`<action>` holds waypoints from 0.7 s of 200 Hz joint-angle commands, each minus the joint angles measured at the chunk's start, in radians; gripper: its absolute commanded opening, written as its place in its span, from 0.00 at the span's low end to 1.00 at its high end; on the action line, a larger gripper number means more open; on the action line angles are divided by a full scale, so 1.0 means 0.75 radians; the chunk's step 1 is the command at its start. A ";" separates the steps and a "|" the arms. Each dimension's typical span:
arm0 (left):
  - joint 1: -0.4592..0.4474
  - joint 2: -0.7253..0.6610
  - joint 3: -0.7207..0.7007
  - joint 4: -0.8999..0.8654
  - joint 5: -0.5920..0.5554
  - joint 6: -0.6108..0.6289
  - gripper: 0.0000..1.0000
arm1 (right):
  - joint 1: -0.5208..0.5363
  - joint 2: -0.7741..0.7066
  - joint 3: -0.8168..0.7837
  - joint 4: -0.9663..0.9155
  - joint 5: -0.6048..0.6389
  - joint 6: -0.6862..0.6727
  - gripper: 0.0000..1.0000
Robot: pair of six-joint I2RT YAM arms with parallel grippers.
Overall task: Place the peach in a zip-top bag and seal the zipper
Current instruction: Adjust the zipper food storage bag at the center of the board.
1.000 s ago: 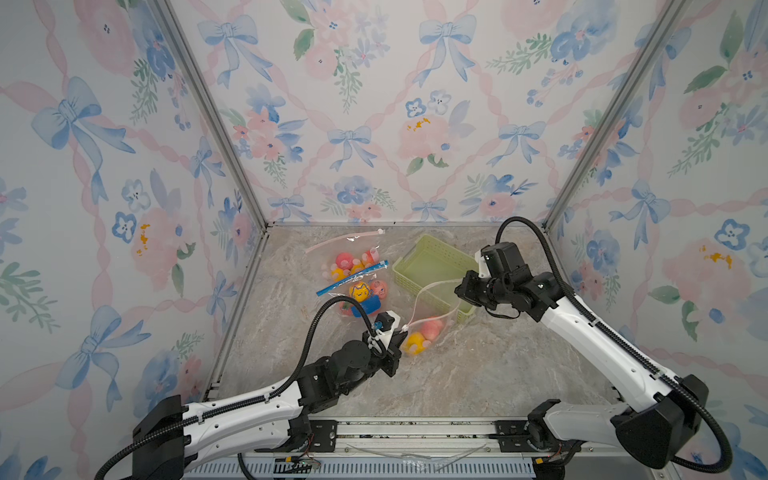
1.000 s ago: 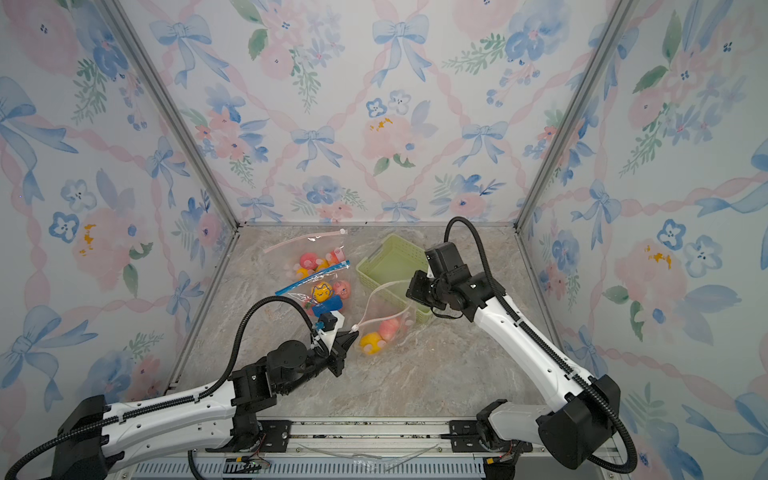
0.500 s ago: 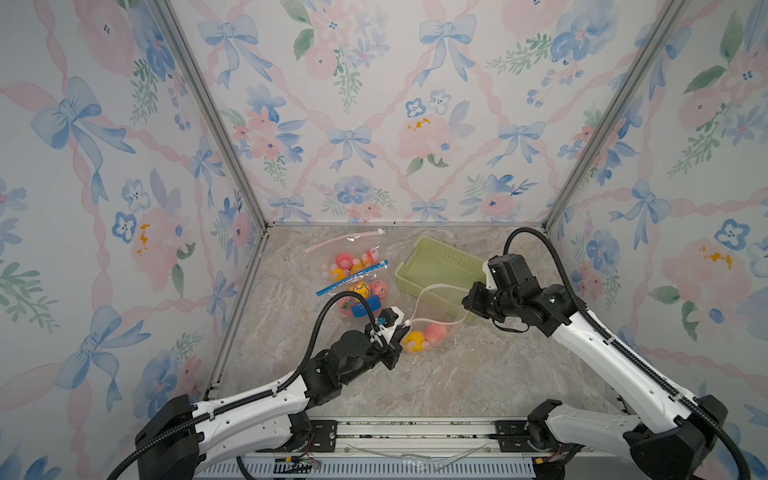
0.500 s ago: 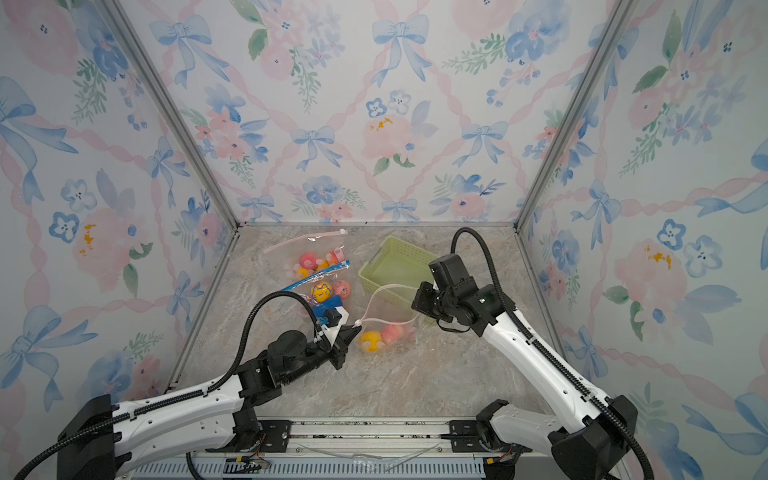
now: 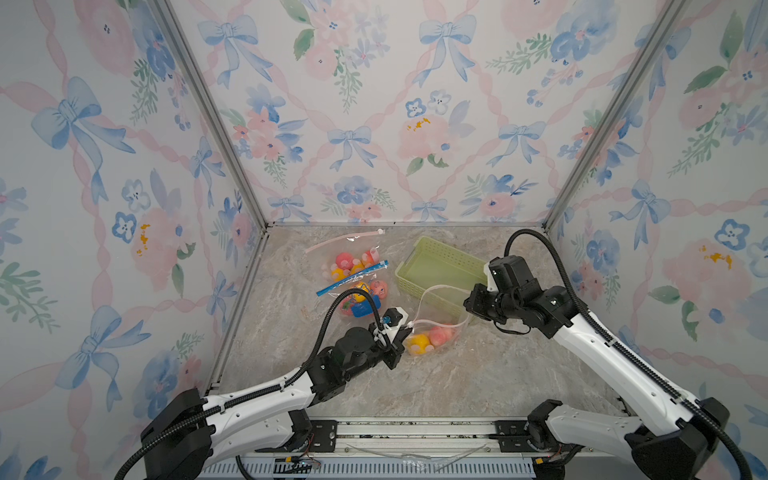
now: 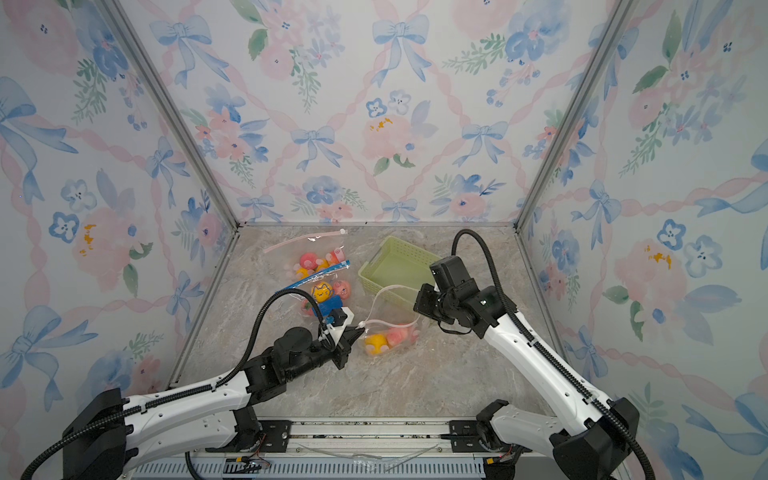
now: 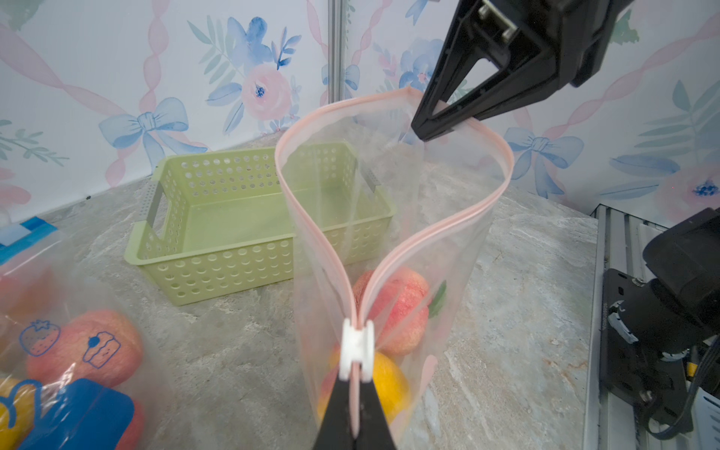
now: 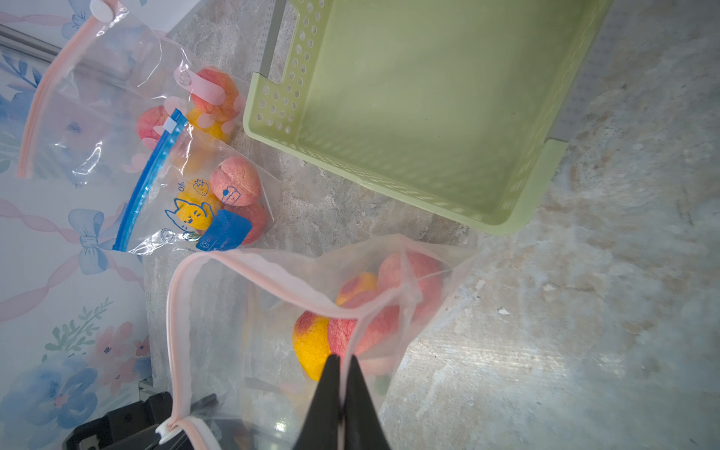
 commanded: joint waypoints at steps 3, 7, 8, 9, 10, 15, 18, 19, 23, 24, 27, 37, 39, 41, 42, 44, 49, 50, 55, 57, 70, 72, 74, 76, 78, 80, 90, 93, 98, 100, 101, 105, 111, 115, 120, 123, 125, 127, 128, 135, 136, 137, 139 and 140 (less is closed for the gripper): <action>0.026 -0.028 0.037 0.043 0.063 0.059 0.00 | 0.014 -0.061 0.023 -0.004 0.000 -0.165 0.16; 0.032 -0.031 0.040 0.039 0.083 0.079 0.00 | 0.016 -0.069 0.035 -0.005 0.001 -0.204 0.17; 0.034 -0.032 0.040 0.037 0.085 0.085 0.00 | 0.016 -0.070 0.037 -0.005 0.003 -0.213 0.18; 0.036 -0.032 0.042 0.036 0.092 0.091 0.00 | 0.016 -0.072 0.041 -0.005 0.003 -0.221 0.18; 0.037 -0.032 0.042 0.035 0.097 0.097 0.00 | 0.016 -0.075 0.043 -0.006 0.003 -0.225 0.18; 0.043 -0.034 0.048 0.028 0.121 0.121 0.00 | 0.018 -0.084 0.057 -0.004 0.009 -0.274 0.20; 0.048 -0.035 0.052 0.022 0.130 0.134 0.00 | 0.020 -0.091 0.068 -0.001 0.007 -0.314 0.21; 0.048 -0.036 0.053 0.020 0.133 0.138 0.00 | 0.020 -0.094 0.070 0.000 0.006 -0.324 0.22; 0.054 -0.038 0.058 0.013 0.142 0.152 0.00 | 0.020 -0.103 0.083 0.009 -0.005 -0.360 0.25; 0.055 -0.036 0.060 0.011 0.145 0.156 0.00 | 0.020 -0.105 0.085 0.012 -0.010 -0.372 0.26; 0.059 -0.038 0.065 0.005 0.149 0.168 0.00 | 0.023 -0.111 0.091 0.022 -0.026 -0.397 0.29; 0.074 -0.040 0.080 -0.016 0.170 0.201 0.00 | 0.025 -0.127 0.116 0.054 -0.088 -0.491 0.37; 0.078 -0.040 0.083 -0.019 0.176 0.209 0.00 | 0.026 -0.127 0.121 0.059 -0.097 -0.507 0.38; 0.083 -0.040 0.085 -0.023 0.183 0.216 0.00 | 0.027 -0.126 0.126 0.064 -0.119 -0.525 0.39; 0.086 -0.040 0.085 -0.024 0.187 0.219 0.00 | 0.028 -0.127 0.129 0.068 -0.129 -0.537 0.39; 0.088 -0.040 0.087 -0.027 0.193 0.226 0.00 | 0.029 -0.125 0.137 0.073 -0.149 -0.550 0.40; 0.099 -0.040 0.091 -0.030 0.214 0.246 0.00 | 0.038 -0.119 0.152 0.078 -0.192 -0.602 0.41; 0.102 -0.040 0.093 -0.031 0.216 0.249 0.00 | 0.040 -0.117 0.155 0.079 -0.197 -0.610 0.41; 0.111 -0.040 0.095 -0.034 0.236 0.266 0.00 | 0.055 -0.108 0.176 0.079 -0.211 -0.652 0.42; 0.116 -0.040 0.096 -0.033 0.242 0.271 0.00 | 0.066 -0.105 0.183 0.079 -0.220 -0.671 0.42; 0.146 -0.041 0.102 -0.036 0.287 0.320 0.00 | 0.117 -0.067 0.223 0.093 -0.300 -0.789 0.43; 0.151 -0.040 0.101 -0.035 0.290 0.325 0.00 | 0.122 -0.059 0.228 0.095 -0.311 -0.807 0.43; 0.156 -0.040 0.101 -0.034 0.297 0.332 0.00 | 0.128 -0.051 0.233 0.097 -0.318 -0.823 0.43; 0.162 -0.040 0.103 -0.034 0.301 0.341 0.00 | 0.136 -0.044 0.238 0.099 -0.329 -0.838 0.43; 0.167 -0.040 0.102 -0.034 0.307 0.345 0.00 | 0.143 -0.036 0.244 0.102 -0.341 -0.854 0.43; 0.173 -0.041 0.102 -0.035 0.314 0.353 0.00 | 0.151 -0.029 0.248 0.104 -0.355 -0.871 0.44; 0.209 -0.037 0.112 -0.037 0.377 0.385 0.00 | 0.184 0.012 0.268 0.116 -0.410 -0.952 0.44; 0.217 -0.035 0.115 -0.039 0.395 0.399 0.00 | 0.193 0.023 0.275 0.122 -0.420 -0.975 0.45; 0.232 -0.031 0.121 -0.046 0.417 0.416 0.00 | 0.204 0.043 0.282 0.129 -0.443 -1.008 0.45; 0.234 -0.030 0.123 -0.048 0.425 0.422 0.00 | 0.207 0.052 0.287 0.134 -0.455 -1.021 0.45; 0.237 -0.029 0.125 -0.051 0.427 0.424 0.00 | 0.207 0.054 0.288 0.135 -0.461 -1.024 0.45; 0.247 -0.025 0.132 -0.056 0.443 0.435 0.00 | 0.213 0.072 0.295 0.141 -0.484 -1.051 0.46; 0.261 -0.020 0.142 -0.067 0.463 0.449 0.00 | 0.220 0.099 0.313 0.141 -0.509 -1.081 0.45; 0.269 -0.016 0.148 -0.074 0.479 0.455 0.00 | 0.227 0.118 0.327 0.136 -0.523 -1.103 0.46; 0.278 -0.012 0.157 -0.084 0.490 0.462 0.00 | 0.238 0.142 0.350 0.123 -0.534 -1.130 0.46; 0.283 -0.008 0.162 -0.093 0.496 0.464 0.00 | 0.246 0.155 0.362 0.113 -0.538 -1.151 0.46; 0.285 -0.005 0.166 -0.095 0.500 0.466 0.00 | 0.253 0.164 0.368 0.107 -0.538 -1.164 0.45; 0.287 -0.003 0.170 -0.103 0.508 0.469 0.00 | 0.258 0.173 0.376 0.099 -0.539 -1.177 0.45; 0.288 -0.002 0.173 -0.105 0.510 0.470 0.00 | 0.260 0.177 0.380 0.096 -0.538 -1.183 0.45; 0.296 0.005 0.183 -0.124 0.523 0.477 0.00 | 0.280 0.199 0.397 0.077 -0.540 -1.226 0.45; 0.297 0.006 0.184 -0.125 0.525 0.478 0.00 | 0.282 0.202 0.401 0.075 -0.539 -1.232 0.45; 0.299 0.007 0.185 -0.127 0.526 0.478 0.00 | 0.284 0.206 0.402 0.073 -0.539 -1.236 0.45; 0.300 0.008 0.189 -0.132 0.529 0.479 0.00 | 0.289 0.212 0.405 0.070 -0.538 -1.247 0.45; 0.301 0.010 0.189 -0.135 0.530 0.479 0.00 | 0.292 0.215 0.405 0.068 -0.538 -1.252 0.45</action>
